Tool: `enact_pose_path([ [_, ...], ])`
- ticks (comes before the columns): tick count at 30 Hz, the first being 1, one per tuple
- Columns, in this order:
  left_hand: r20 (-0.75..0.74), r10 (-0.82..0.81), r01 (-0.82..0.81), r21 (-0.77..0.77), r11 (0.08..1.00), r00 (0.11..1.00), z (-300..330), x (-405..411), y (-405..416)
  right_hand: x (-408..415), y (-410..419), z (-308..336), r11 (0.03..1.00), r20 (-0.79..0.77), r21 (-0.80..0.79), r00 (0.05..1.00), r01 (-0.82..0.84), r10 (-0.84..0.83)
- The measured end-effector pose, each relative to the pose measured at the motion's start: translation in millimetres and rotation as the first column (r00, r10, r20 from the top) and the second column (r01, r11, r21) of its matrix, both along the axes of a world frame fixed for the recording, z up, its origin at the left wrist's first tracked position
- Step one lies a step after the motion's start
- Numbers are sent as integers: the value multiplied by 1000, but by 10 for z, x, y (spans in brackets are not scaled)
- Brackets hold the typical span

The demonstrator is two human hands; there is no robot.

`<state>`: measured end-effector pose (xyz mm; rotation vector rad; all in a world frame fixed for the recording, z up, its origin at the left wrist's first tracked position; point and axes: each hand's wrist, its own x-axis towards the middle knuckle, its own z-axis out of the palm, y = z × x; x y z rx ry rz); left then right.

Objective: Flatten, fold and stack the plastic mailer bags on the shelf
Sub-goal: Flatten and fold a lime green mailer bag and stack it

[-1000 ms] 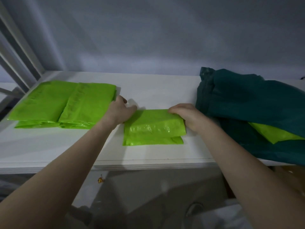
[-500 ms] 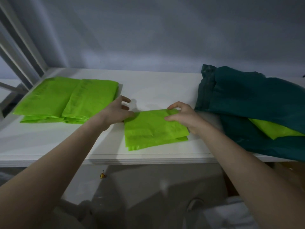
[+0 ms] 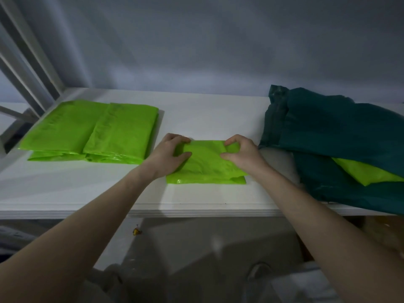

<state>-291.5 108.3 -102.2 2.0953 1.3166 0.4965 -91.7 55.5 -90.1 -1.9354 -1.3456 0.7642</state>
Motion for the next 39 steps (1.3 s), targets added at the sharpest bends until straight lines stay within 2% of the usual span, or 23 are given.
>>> enact_pose_path([
  [5, -34, -15, 17, 41, 999, 999, -60, -10, -14, -48, -27, -16, 1000, 45, 15, 999, 3, -4],
  [8, -227, -5, 34, 122, 992, 974, -80, -13, -59, -69, -52, -13, 1000, 96, 11, 995, 21, -22],
  [10, -388, 23, 42, 158, 987, 921, -79, 4, -113, -97, -66, -22, 1000, 251, -16, 968, 13, -8],
  [12, -454, 57, 37, 196, 980, 889, -90, 21, -164, -124, -83, -33, 999, 422, -54, 906, 3, 20],
  [15, -478, 128, 42, 329, 943, 869, -100, 20, -227, -144, -130, 4, 999, 591, -32, 807, 9, 12],
  [18, -407, 89, 111, 442, 890, 909, -72, 34, -255, -247, -178, 9, 987, 689, 102, 724, -127, 22],
  [21, -398, 16, 191, 475, 859, 917, -71, 74, -326, -408, -193, -45, 936, 703, 213, 709, -279, 51],
  [23, -515, -20, 257, 394, 882, 857, -110, 85, -373, -494, -185, -80, 927, 714, 94, 674, -362, 191],
  [25, -553, -36, 224, 276, 935, 833, -176, 54, -374, -512, -169, -140, 913, 710, -47, 629, -405, 316],
  [27, -503, -15, 150, 228, 962, 864, -205, 32, -353, -509, -155, -199, 906, 693, -108, 622, -410, 365],
  [33, -436, 9, 90, 205, 975, 900, -229, 123, -303, -405, -85, -253, 911, 652, -130, 659, -391, 376],
  [39, -464, 20, 100, 232, 967, 886, -220, 279, -143, -234, 36, -247, 915, 666, -165, 643, -367, 378],
])
